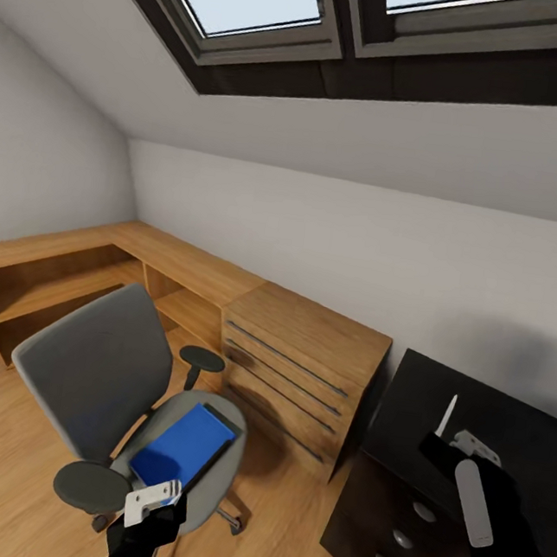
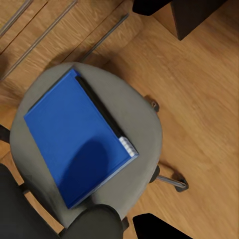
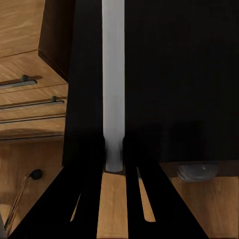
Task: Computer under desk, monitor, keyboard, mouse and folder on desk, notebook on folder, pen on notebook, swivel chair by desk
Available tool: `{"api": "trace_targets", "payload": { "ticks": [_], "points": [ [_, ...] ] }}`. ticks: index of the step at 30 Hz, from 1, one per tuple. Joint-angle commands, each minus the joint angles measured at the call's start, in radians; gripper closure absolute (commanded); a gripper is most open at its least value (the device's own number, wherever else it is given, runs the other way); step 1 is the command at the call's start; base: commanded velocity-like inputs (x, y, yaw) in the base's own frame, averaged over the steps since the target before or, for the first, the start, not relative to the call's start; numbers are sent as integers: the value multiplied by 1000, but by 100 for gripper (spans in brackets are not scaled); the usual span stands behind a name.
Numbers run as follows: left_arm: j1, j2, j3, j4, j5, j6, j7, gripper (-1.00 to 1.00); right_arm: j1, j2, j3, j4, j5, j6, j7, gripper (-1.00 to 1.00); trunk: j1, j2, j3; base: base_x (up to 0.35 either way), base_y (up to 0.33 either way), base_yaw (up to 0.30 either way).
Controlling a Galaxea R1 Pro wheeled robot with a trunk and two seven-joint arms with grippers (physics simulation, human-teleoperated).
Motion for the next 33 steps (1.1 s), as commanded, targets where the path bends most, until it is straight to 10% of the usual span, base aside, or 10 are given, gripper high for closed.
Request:
{"api": "trace_targets", "payload": {
  "ticks": [1,22,33],
  "points": [
    [0,1,-3,-2,4,4,7,-100,-1,-1,3,5,-12,2,-5,100,0,-1,-1,19,-2,0],
    [0,1,-11,-3,-3,1,7,-100,-2,-3,45,143,-3,-42,3,100,0,-1,-1,3,0,0],
    [2,1,-90,-3,-73,-2,127,-100,-2,-3,59,156,22,-53,3,100,0,-1,-1,233,0,0]
  ]
}}
